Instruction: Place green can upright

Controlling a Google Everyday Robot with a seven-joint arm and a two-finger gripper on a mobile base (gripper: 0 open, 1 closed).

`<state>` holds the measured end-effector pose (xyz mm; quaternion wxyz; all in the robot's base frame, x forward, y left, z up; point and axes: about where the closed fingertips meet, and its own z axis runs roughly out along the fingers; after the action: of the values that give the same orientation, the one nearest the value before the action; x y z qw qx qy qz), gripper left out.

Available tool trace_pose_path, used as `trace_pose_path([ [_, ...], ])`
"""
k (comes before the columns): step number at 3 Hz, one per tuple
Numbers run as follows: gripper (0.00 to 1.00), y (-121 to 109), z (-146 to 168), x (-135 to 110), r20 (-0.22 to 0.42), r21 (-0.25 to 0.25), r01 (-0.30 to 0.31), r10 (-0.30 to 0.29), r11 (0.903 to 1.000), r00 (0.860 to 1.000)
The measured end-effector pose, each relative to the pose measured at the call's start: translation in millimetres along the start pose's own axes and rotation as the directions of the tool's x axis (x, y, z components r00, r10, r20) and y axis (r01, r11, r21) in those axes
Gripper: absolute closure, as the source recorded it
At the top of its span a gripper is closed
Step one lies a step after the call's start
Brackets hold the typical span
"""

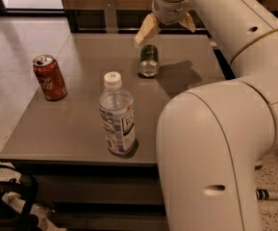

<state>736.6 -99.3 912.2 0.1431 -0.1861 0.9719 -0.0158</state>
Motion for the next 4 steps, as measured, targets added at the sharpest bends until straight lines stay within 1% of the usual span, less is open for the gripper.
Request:
trace_pose_path([
  [1,0.0,13,17,-19,0.001,-0.008,-0.099,0.099,0.995,0.995],
  [2,0.0,6,11,-16,0.025,-0.006,-0.027,0.027,0.9996,0.999],
  [3,0.0,3,12,-13,0.021,0.002,0.007,-0.007,1.0,1.0],
  [4,0.0,3,27,-11,-0.025,0.038,-0.07,0.071,0.9968,0.997],
])
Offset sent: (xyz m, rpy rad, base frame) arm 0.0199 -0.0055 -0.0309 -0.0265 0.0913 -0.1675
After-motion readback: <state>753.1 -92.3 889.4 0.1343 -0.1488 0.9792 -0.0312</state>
